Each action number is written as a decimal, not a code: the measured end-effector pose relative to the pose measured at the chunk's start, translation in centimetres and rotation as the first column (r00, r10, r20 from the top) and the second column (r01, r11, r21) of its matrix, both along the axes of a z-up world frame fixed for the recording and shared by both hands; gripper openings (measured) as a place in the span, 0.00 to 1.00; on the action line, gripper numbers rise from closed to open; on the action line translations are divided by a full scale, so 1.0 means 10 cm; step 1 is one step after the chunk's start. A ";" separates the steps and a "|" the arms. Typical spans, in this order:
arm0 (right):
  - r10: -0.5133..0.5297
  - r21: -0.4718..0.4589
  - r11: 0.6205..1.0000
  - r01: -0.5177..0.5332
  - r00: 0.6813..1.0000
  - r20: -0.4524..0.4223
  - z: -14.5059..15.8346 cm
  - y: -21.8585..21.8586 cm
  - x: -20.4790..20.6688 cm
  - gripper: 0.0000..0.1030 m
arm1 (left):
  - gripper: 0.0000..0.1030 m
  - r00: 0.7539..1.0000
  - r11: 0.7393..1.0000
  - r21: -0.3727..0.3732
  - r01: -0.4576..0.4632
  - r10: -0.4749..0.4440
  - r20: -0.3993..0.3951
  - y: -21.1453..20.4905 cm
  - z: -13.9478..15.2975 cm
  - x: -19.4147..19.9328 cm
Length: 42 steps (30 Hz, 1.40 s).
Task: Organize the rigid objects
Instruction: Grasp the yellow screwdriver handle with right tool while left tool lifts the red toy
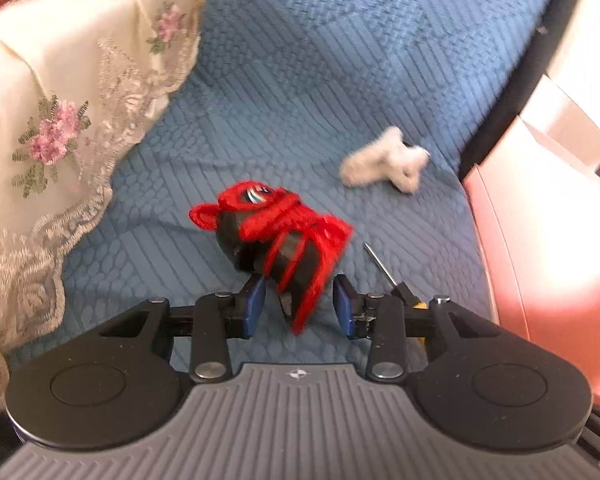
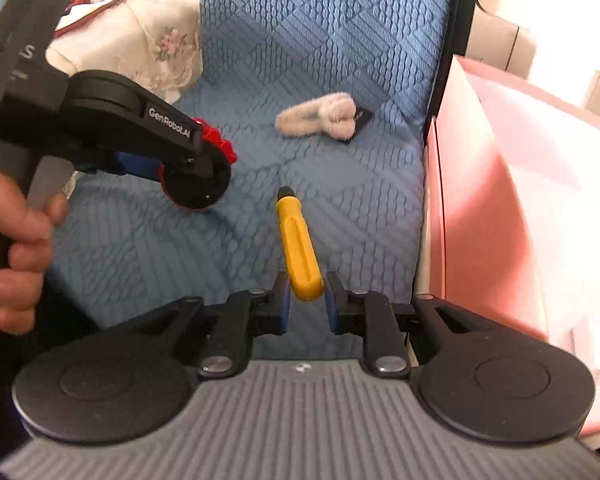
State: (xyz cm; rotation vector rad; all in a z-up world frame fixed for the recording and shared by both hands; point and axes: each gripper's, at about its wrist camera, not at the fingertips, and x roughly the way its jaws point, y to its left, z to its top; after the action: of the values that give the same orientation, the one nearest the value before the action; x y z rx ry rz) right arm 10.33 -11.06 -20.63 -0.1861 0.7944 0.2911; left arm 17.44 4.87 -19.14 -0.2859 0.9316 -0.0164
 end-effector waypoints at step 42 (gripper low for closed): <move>0.096 0.024 0.995 -0.098 0.992 0.076 -0.21 0.21 0.43 0.23 | 0.63 0.892 0.700 -0.571 -0.430 0.427 -0.148 0.82 -0.49 0.35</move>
State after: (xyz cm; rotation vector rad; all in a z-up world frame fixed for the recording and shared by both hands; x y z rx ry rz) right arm 14.64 -8.98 -22.76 -0.2088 0.7081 0.3844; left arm 20.97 13.10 -24.07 -1.0936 0.8238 0.1293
